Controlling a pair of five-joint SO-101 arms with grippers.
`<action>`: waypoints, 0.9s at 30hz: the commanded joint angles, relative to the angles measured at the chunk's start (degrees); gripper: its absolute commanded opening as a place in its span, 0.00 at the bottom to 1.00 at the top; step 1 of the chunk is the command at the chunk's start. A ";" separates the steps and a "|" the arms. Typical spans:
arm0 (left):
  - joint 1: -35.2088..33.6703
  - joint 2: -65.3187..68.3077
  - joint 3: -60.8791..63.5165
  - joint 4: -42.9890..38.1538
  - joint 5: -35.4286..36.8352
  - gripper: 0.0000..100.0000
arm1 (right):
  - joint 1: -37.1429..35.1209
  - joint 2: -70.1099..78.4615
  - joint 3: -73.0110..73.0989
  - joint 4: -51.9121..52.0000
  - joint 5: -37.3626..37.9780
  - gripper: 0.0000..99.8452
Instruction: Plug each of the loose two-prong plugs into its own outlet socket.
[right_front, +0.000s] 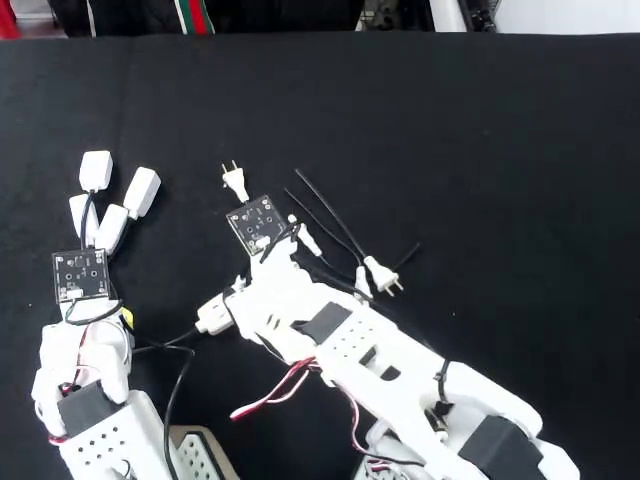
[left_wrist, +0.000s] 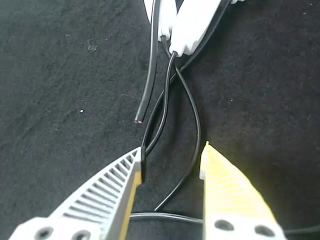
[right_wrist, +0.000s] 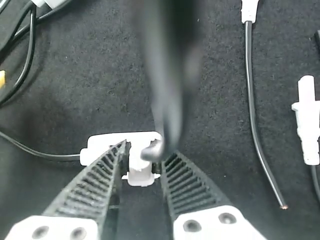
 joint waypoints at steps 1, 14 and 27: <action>-0.22 -0.53 -0.40 -0.97 -0.44 0.19 | 0.79 0.22 -2.59 -2.20 -0.18 0.01; -0.22 -0.53 -0.48 -0.97 -0.44 0.19 | 1.41 0.31 0.22 -5.71 -0.18 0.01; -0.22 -0.53 -0.48 -0.97 -0.44 0.19 | 1.76 0.31 -0.04 -2.73 -1.32 0.01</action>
